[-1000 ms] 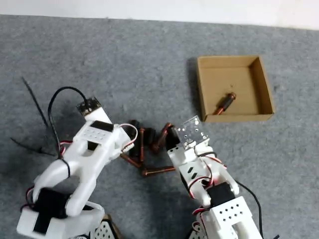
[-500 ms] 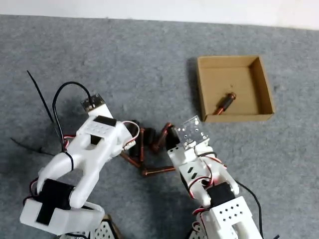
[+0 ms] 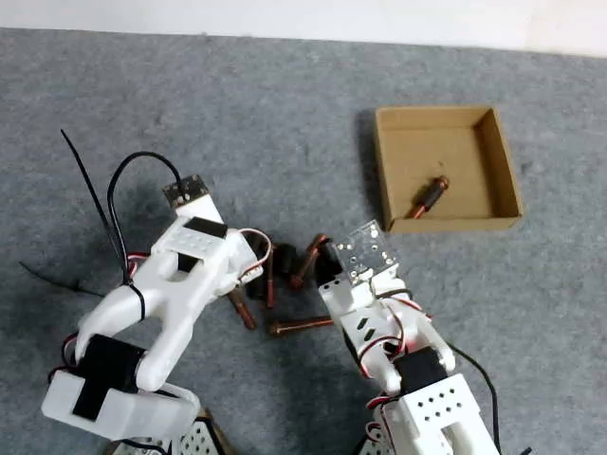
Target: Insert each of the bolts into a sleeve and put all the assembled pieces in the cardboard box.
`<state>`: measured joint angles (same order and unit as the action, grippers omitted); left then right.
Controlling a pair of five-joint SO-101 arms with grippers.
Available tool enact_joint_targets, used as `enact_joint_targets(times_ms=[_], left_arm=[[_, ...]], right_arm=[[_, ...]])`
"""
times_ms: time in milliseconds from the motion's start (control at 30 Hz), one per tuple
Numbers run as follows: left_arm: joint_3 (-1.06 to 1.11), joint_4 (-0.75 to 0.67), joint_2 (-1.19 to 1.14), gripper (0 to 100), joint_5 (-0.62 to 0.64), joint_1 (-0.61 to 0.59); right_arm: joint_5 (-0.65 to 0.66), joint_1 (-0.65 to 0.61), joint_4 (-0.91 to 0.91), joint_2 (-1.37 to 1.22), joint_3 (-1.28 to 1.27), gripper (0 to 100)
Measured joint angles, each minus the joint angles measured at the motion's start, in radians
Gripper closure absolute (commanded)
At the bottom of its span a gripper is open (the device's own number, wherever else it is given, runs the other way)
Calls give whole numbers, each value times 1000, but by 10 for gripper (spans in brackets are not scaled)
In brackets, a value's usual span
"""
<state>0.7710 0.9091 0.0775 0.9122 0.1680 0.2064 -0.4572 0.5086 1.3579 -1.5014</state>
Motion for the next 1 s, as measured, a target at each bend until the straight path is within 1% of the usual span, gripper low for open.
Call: enact_joint_targets(times_ms=[67,133,200,267,333,500,633,767,867,1000], left_arm=[[-18,34,0,995,-5,0],[-35,103,18,996,-8,-3],[-38,166,71,996,-9,-12],[-35,189,144,996,-9,-29],[3,180,236,996,-9,-54],[175,71,500,996,-9,-98],[330,-2,746,995,-20,-98],[457,-17,1016,995,-80,-106],[552,-17,1229,995,-95,-106],[683,-17,1521,995,-97,-112]], right_arm=[[0,0,-8,0,0,995],[0,0,-37,2,-6,995],[0,0,-63,3,-25,995],[0,0,-103,3,-44,995],[0,0,-143,3,-66,995],[0,0,-203,3,-83,995],[0,0,-212,3,-83,995],[0,0,-213,3,-83,995],[0,-3,-213,3,-83,995],[0,-87,-215,3,-118,995]])
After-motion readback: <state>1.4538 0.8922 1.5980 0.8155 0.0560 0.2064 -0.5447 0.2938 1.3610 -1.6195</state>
